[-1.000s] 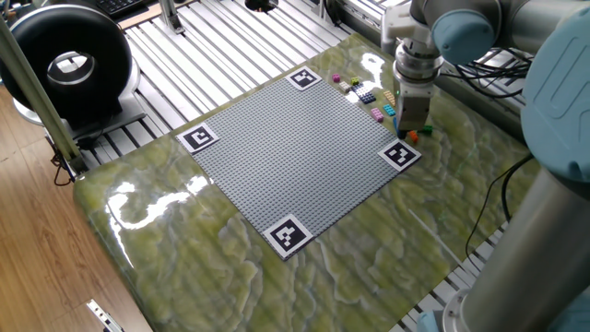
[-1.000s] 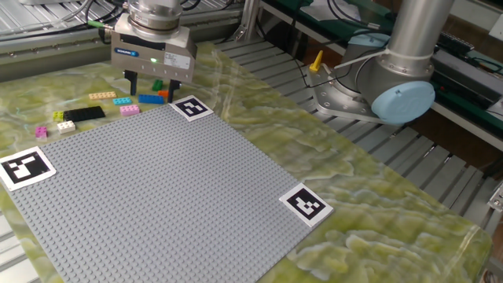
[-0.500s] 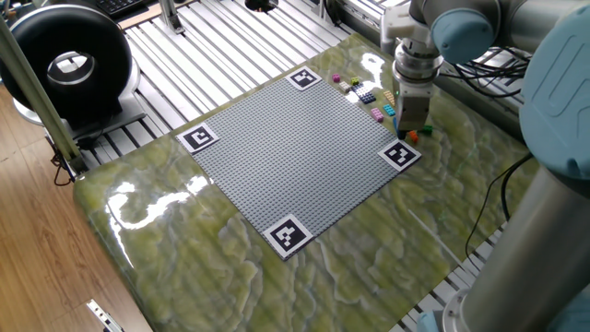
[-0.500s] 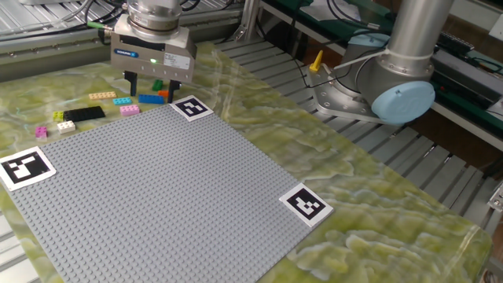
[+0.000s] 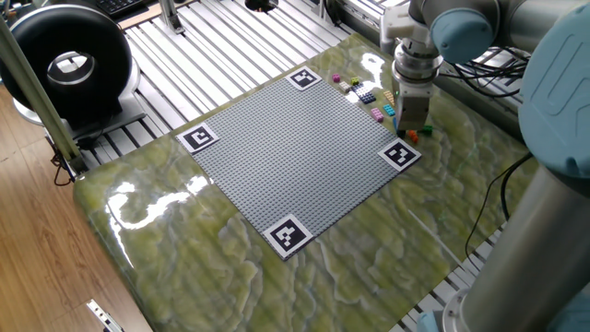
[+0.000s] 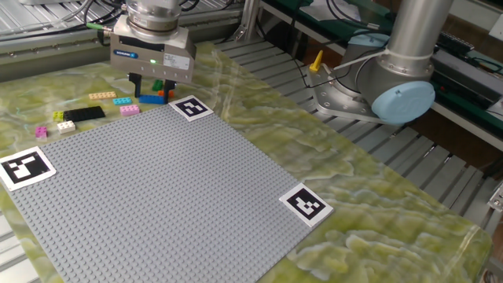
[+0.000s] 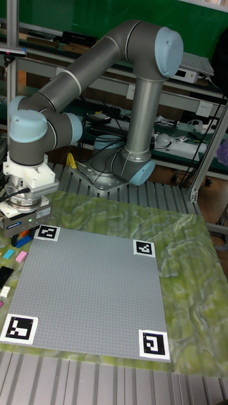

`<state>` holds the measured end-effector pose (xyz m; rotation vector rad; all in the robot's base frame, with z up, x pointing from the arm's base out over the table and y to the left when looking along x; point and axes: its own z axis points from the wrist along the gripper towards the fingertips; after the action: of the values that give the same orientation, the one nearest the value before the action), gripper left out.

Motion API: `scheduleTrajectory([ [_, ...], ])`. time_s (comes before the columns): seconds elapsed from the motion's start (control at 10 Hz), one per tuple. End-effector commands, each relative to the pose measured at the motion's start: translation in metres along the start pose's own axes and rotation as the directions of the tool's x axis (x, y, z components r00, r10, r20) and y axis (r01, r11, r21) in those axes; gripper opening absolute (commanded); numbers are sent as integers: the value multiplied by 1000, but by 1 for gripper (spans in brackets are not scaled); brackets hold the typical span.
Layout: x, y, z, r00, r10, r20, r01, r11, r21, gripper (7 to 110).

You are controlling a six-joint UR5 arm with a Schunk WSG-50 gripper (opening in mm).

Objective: Stack small Lego blocks one on top of the other

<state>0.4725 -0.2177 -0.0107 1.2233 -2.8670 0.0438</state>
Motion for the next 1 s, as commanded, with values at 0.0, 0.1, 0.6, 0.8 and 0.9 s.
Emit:
scheduleTrajectory([
  [0.0,-1,-1,0,1000,8,8,-8,1000,-1,44],
  [0.1,-1,-1,-1,1000,10,9,-10,1000,-2,44],
  [0.6,-3,-3,-2,999,45,20,-45,999,6,44],
  [0.8,-4,-7,-2,998,65,23,-65,998,23,22],
  [0.9,-4,-9,-2,997,75,24,-76,997,29,7],
])
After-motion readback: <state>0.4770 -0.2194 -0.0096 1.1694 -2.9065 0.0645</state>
